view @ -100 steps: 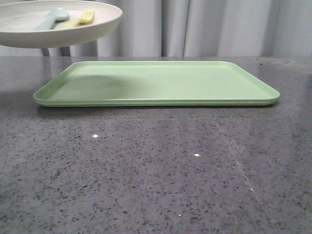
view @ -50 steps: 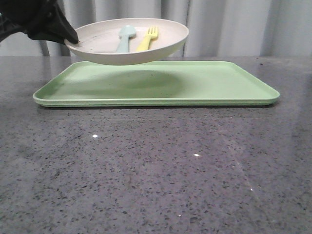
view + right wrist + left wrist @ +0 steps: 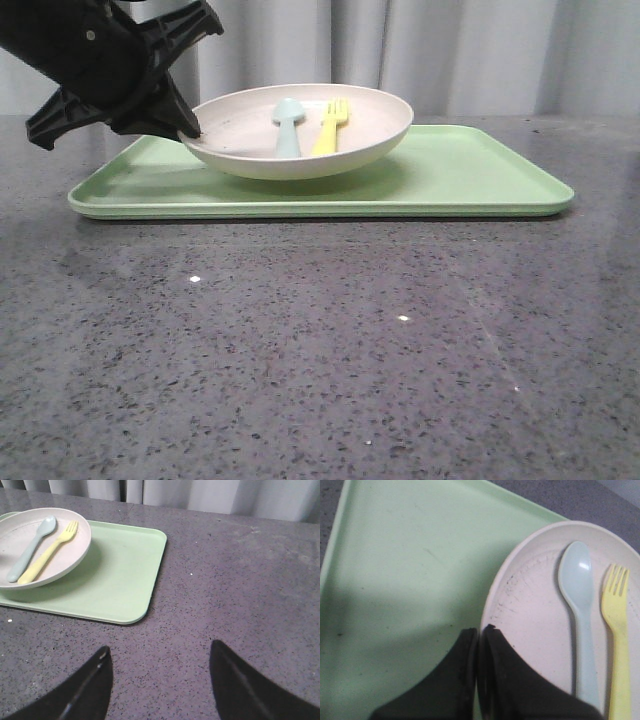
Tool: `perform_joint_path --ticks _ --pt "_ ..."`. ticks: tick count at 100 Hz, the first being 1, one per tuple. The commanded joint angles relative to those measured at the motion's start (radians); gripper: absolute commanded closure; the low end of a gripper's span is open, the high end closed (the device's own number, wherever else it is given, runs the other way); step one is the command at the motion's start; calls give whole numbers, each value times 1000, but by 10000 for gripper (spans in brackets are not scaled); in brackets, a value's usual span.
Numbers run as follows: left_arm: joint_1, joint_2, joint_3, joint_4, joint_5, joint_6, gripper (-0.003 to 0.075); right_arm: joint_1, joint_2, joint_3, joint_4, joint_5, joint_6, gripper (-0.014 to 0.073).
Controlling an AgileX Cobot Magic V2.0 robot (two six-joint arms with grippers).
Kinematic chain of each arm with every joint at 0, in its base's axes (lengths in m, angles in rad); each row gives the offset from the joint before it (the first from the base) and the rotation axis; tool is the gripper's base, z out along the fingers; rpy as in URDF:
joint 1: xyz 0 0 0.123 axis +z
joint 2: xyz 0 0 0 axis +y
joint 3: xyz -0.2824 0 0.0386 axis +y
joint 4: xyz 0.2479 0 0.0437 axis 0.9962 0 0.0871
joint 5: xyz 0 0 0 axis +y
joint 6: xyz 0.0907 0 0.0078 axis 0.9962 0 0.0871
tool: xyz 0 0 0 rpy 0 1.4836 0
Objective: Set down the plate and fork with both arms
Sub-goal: 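Lower the plate onto the green tray with the left gripper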
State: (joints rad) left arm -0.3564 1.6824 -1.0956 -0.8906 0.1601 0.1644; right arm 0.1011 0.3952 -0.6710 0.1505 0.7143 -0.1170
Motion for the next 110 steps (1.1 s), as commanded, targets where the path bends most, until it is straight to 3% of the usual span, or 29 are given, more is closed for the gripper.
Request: perform_joint_path --ticks 1,110 --pt "-14 -35 -40 -29 -72 -12 741 -4 15 -35 3 -80 -1 155" --pt "-14 7 -40 -25 -34 -12 739 -4 15 -35 3 -79 -1 155"
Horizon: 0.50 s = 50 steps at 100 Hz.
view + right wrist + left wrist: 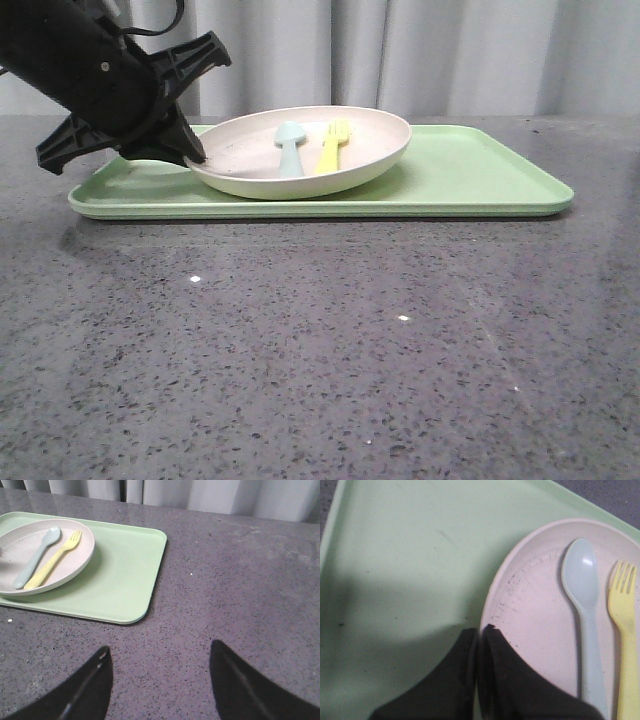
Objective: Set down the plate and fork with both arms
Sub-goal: 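Lower the plate onto the green tray with the left gripper, then open the left gripper and withdraw it from the plate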
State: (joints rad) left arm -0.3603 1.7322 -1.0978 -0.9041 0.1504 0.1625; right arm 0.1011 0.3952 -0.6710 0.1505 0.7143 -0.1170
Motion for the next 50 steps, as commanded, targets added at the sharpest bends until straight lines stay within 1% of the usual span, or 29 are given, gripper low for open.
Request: perform_joint_path --ticks 1,32,39,50 --pt "-11 -43 -37 -12 -24 -10 739 -4 15 -35 3 -79 -1 155" --pt "-11 -43 -37 0 -24 -10 731 -4 15 -35 3 -79 -1 155" --pt "-11 -43 -37 3 -24 -10 692 -4 15 -35 3 -79 -1 155" --pt "-11 -43 -37 3 -24 -10 580 -4 15 -35 3 -79 -1 155"
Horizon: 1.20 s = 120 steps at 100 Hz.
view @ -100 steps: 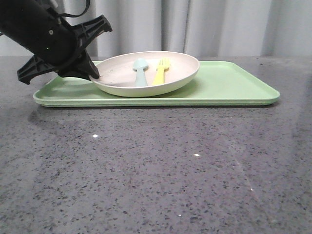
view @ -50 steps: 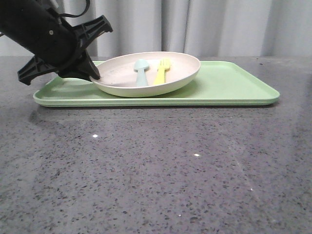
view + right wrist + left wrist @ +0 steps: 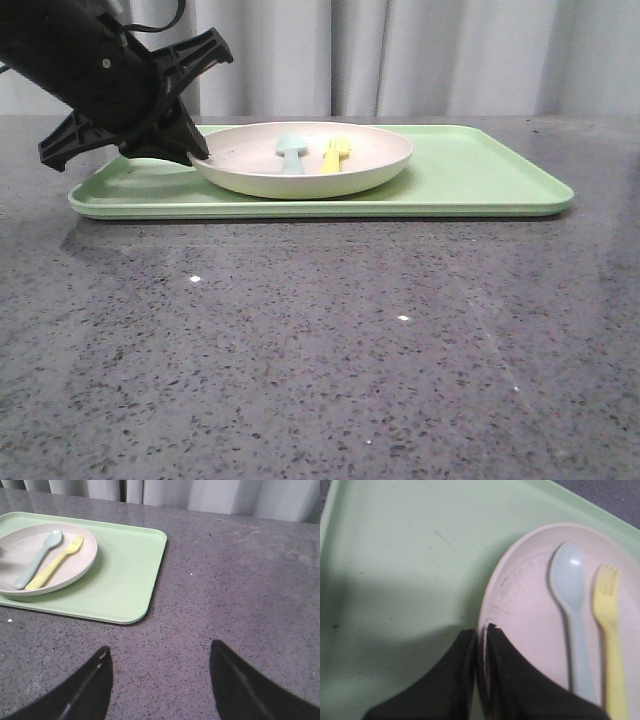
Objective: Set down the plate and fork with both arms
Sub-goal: 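Open the left gripper and withdraw it from the plate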
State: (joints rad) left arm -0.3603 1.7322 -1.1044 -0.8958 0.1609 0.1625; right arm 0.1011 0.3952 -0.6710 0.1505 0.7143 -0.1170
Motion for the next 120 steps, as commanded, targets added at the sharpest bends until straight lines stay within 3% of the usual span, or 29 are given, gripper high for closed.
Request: perform_joint_path --ticks 1,21,32,55,99,120 --pt "-11 -43 -31 -6 -35 -10 563 -4 15 -35 3 -79 -1 155" --pt "-11 -43 -31 -6 -35 -10 366 -4 15 -35 3 -79 -1 155" --pt "-9 -45 -31 -6 -35 -10 310 -4 15 -35 3 -79 -1 155" --pt "18 -116 -31 31 -23 -10 310 -4 15 -35 3 -79 -1 155" --pt "237 -416 -16 442 282 -10 311 -4 15 -35 3 -79 -1 155" --pt "322 -583 49 599 365 -10 311 -4 15 -35 3 -79 -1 155"
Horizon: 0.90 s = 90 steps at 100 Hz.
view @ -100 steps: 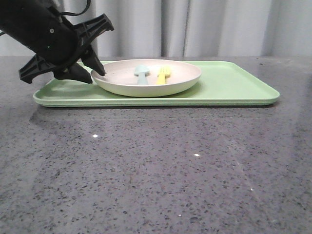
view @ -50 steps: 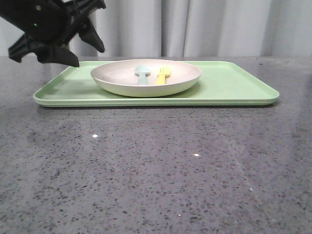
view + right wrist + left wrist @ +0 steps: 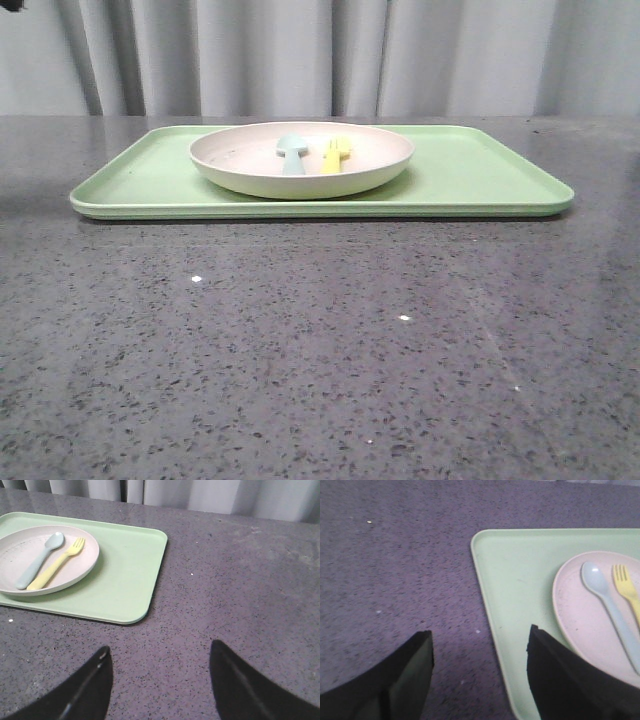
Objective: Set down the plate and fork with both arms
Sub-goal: 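Open the left gripper and withdraw it from the plate, then move the right gripper above the yellow fork on the plate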
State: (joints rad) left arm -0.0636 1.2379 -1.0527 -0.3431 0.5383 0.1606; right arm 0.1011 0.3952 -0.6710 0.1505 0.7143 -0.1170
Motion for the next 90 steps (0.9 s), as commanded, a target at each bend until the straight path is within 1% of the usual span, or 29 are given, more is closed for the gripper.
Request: perform_joint_path --ticks 1,18,30,68,90 --pt "27 -94 2 50 -12 -8 311 -4 15 -35 3 -79 -1 155" --pt "46 -224 89 124 15 -8 311 -4 15 -35 3 -79 -1 155" --pt "46 -312 172 142 15 -8 311 -4 15 -35 3 -79 -1 155" --pt "46 -579 456 140 25 -8 311 -4 15 -35 3 -68 -1 155" --pt "46 -658 519 136 69 -8 311 -4 15 -35 3 -74 -1 155"
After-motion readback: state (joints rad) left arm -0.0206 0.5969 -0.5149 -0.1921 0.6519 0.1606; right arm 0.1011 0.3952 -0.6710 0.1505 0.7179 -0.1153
